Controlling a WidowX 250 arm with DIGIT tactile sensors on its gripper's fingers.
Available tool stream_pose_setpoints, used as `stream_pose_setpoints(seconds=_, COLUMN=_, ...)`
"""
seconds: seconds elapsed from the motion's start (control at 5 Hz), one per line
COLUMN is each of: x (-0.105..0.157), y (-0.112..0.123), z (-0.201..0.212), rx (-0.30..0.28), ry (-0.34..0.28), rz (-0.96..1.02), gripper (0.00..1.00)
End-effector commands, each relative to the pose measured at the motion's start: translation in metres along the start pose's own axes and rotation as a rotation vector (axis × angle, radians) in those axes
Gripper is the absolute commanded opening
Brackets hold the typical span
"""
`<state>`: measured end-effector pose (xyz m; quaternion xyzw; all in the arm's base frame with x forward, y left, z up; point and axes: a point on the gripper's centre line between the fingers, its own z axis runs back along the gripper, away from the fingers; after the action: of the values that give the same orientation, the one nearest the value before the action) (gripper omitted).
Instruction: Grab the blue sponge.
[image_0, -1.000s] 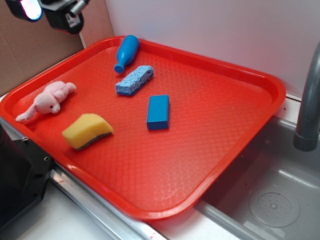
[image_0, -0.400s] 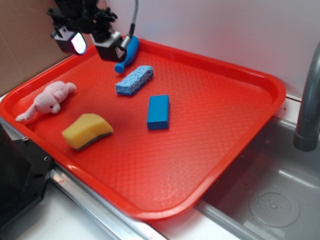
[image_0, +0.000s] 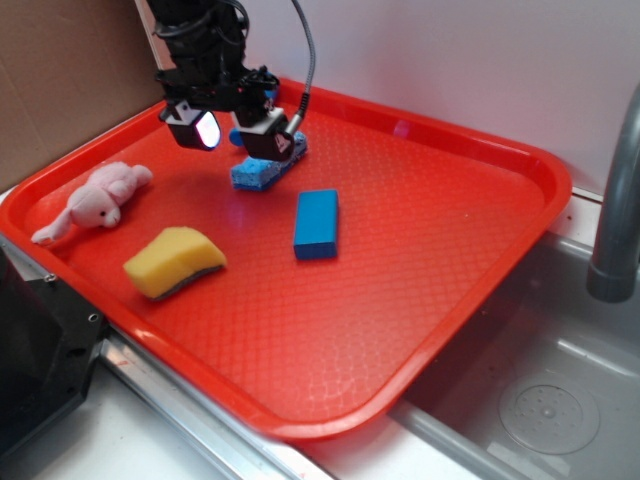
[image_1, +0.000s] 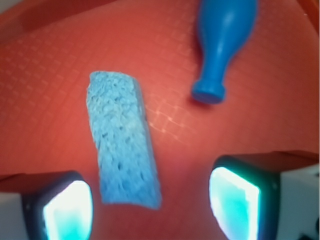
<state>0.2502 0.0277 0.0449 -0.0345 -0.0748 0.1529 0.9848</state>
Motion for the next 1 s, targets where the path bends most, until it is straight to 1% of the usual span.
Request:
stream_pose_setpoints(seconds=0.0, x=0.015, y=-0.014, z=-0.013, rx=0.010, ry=-0.016, rz=-0.083, gripper=0.00)
stream_pose_setpoints(seconds=0.2, x=0.013, y=-0.019, z=-0.018, rx=0.015, ry=-0.013, rz=-0.089, gripper=0.00)
stream_pose_setpoints(seconds=0.4, x=0.010, y=-0.018, z=-0.018, rx=0.034, ry=-0.005, rz=-0.070, gripper=0.00)
stream_pose_setpoints(seconds=0.6, x=0.007, y=-0.018, z=-0.007, rx=0.021, ry=-0.016, rz=-0.066, gripper=0.00)
stream_pose_setpoints(seconds=0.8, x=-0.003, y=-0.023, z=0.037, rx=-0.017, ry=-0.036, rz=-0.078, gripper=0.00)
